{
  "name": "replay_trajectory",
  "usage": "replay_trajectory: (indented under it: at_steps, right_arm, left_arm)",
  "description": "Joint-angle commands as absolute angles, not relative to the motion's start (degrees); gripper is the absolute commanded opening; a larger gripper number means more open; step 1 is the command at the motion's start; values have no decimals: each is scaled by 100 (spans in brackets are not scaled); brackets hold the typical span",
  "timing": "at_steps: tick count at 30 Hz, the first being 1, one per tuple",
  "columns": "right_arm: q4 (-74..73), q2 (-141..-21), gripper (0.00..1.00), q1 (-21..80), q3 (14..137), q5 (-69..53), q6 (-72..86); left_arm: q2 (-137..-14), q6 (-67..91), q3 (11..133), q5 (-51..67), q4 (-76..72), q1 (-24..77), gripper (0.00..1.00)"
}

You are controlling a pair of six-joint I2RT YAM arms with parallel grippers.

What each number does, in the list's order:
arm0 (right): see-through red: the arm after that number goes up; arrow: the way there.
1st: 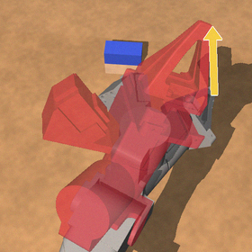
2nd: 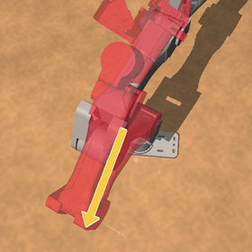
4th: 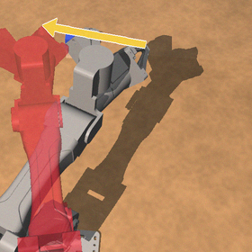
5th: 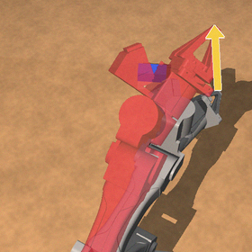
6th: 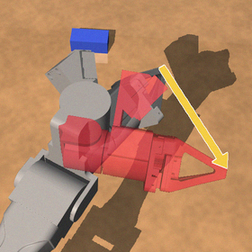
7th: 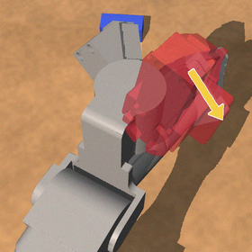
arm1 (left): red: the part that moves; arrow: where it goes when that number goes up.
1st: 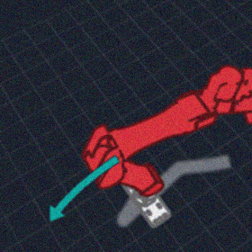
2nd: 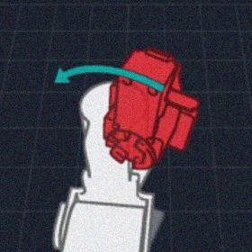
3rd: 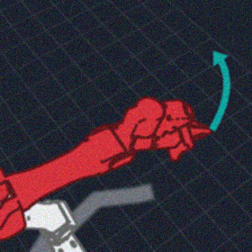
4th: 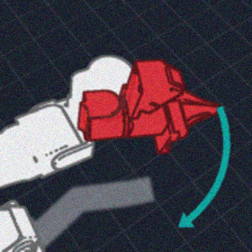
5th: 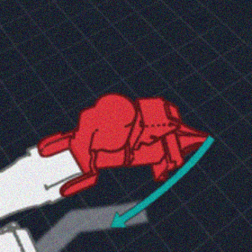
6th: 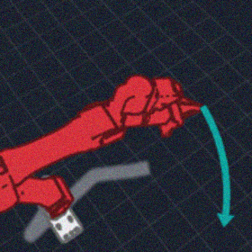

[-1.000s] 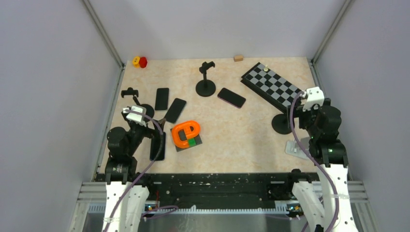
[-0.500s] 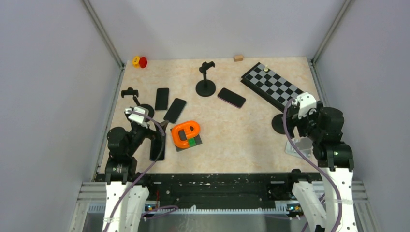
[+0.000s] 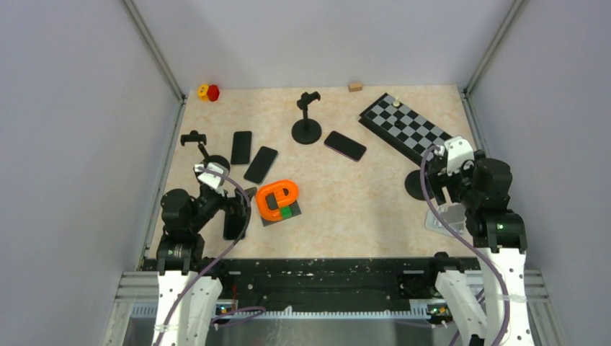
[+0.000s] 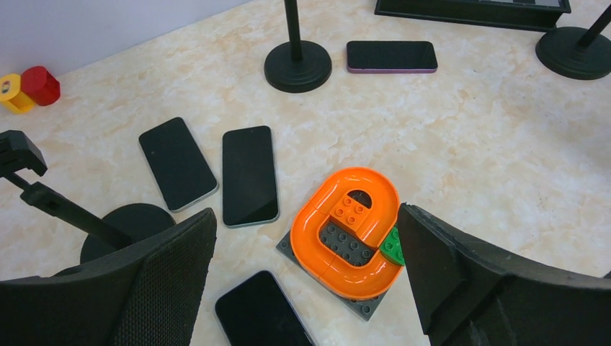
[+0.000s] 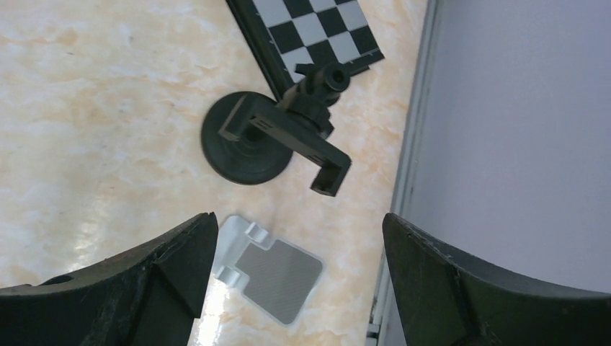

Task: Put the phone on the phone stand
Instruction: Pick up the phone stand at the center of the board.

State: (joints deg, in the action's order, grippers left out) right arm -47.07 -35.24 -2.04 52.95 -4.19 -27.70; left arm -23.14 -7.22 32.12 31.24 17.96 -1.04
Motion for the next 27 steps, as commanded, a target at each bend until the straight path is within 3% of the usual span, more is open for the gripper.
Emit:
replay_trajectory:
  at_steps: [1, 19, 27]
  right_arm:
    - [-4369, -3897, 83, -167, 5324, 677, -3040]
    - [-3876, -5570, 67, -163, 5784, 445, -3399]
    - [-3985, -5793, 46, -167, 6135, 48, -3542]
  left_arm:
    - [-2320, -861, 3351, 3394, 1727, -135, 99]
    - [-2309, -907, 3337, 3526, 1767, -142, 99]
    - [-2329, -920, 3333, 3543, 1767, -141, 99]
